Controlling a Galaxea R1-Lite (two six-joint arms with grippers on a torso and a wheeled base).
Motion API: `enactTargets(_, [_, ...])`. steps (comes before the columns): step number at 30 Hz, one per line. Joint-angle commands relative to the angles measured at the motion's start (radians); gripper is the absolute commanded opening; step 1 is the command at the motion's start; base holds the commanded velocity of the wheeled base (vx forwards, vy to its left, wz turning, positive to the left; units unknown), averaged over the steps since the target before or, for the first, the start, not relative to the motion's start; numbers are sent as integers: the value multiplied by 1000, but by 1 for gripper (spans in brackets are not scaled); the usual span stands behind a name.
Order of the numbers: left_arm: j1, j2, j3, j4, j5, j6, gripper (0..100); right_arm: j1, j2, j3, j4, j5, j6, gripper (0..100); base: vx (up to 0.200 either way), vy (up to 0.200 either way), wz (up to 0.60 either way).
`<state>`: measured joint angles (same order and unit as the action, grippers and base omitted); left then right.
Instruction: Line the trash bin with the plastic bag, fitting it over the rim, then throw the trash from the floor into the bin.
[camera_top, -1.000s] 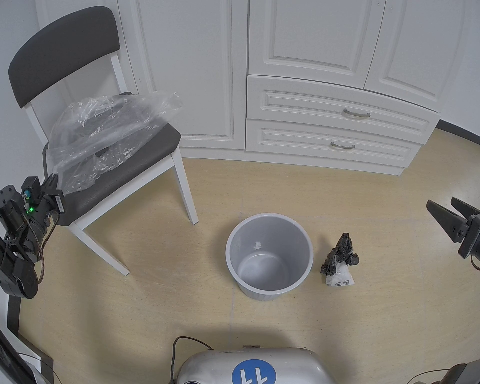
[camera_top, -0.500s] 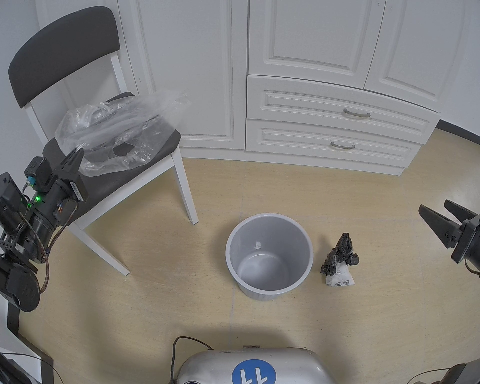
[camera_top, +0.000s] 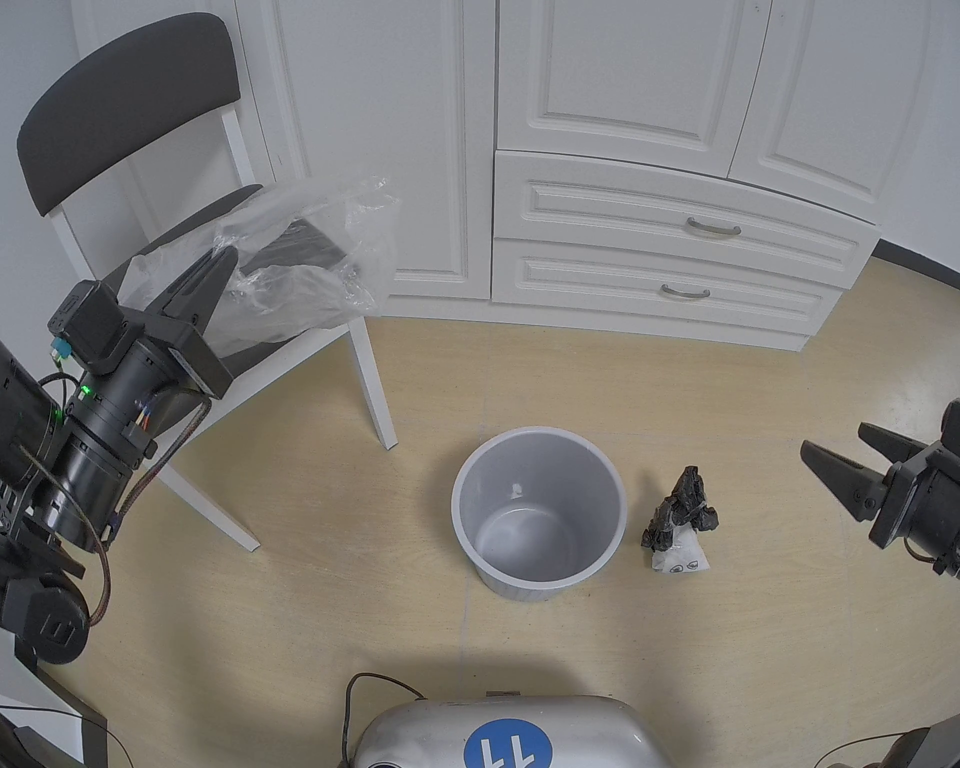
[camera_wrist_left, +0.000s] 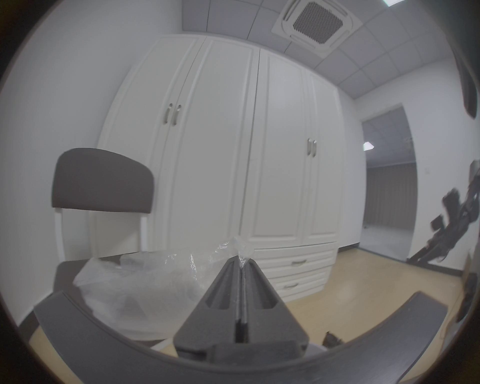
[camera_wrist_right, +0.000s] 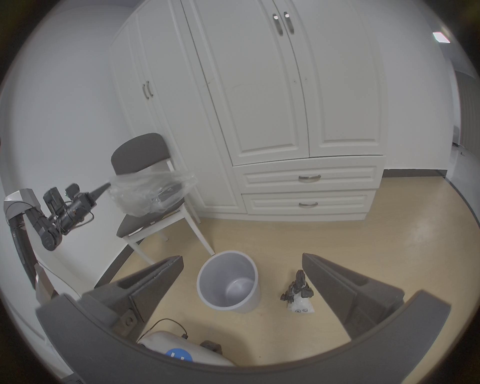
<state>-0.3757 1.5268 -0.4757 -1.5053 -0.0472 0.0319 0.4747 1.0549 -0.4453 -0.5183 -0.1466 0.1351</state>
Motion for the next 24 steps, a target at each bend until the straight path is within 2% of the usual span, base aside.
enactTargets(1, [-83, -62, 26, -10, 1, -18, 0, 45, 50, 19, 0, -1, 3, 100, 0, 0, 0])
enactTargets(4, [-167, -142, 68, -9, 1, -79, 0, 94, 94, 8, -55, 1, 0, 100, 0, 0, 0])
enactTargets(10, [-272, -223, 118, 36, 7, -87, 0, 140, 189, 4, -178, -1, -6, 100, 0, 0, 0])
enactTargets(13, [-344, -269, 131, 105, 6, -84, 0, 147, 212, 8, -184, 2, 0, 100, 0, 0, 0])
enactTargets(15, [-427, -321, 141, 169, 4, -84, 0, 147, 234, 8, -186, 2, 1, 100, 0, 0, 0])
enactTargets(17, [-446, -335, 144, 186, 3, -84, 0, 148, 238, 8, -186, 2, 3, 100, 0, 0, 0])
enactTargets(18, [-506, -386, 149, 247, 1, -84, 0, 150, 260, 4, -187, 2, 4, 100, 0, 0, 0])
enactTargets(24, [-575, -424, 186, 304, -14, -89, 0, 150, 300, -10, -235, 2, 41, 100, 0, 0, 0])
